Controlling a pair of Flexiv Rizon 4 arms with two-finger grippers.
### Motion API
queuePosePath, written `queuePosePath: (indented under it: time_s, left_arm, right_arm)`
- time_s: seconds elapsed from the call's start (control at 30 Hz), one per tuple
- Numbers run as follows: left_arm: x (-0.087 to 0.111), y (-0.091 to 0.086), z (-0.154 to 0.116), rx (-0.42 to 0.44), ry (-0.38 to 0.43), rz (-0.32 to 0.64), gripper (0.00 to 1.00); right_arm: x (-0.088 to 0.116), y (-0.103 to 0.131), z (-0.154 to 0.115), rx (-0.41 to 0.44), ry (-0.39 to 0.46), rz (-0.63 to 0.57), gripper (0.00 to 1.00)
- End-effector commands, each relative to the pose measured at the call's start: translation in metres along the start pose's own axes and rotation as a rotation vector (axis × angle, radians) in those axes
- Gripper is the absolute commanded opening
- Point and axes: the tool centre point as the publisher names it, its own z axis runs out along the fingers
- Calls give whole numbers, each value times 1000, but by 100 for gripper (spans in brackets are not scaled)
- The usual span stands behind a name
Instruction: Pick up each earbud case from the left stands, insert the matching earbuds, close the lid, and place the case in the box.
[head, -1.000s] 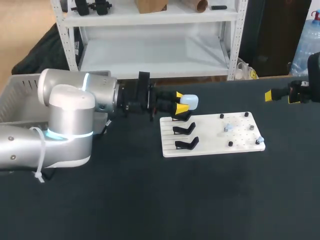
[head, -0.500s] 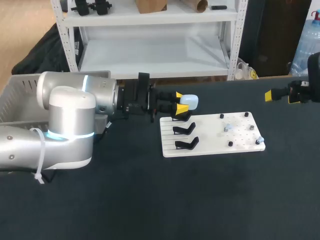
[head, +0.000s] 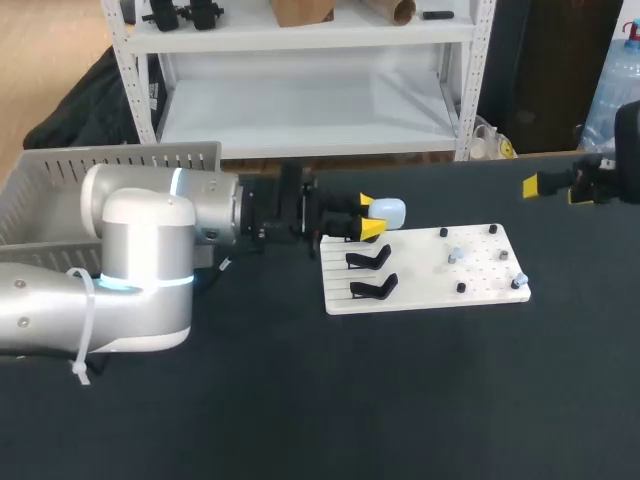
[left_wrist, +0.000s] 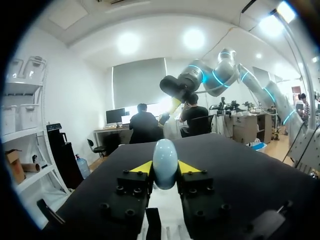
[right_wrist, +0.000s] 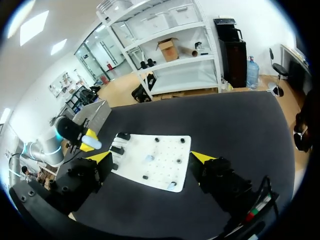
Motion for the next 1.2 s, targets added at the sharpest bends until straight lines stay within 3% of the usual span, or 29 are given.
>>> queuePosePath:
  time_s: [0.03,0.3,0.57,1.2]
  left_arm:
    - [1,2,5,12,2,-5,0]
    - [0,0,7,23,-6,-10,0]
    - [3,1,3,26,-23,-22,0]
    - [3,2,0,29,-31,-20,0]
  right_arm:
    - [13,20,-15,-48,9,-21,100]
    - [34,63,-18,-93,38,-77,100]
    - [49,82,-5,49,81,-153,100]
    - [55,126,26,73,156,-137,100]
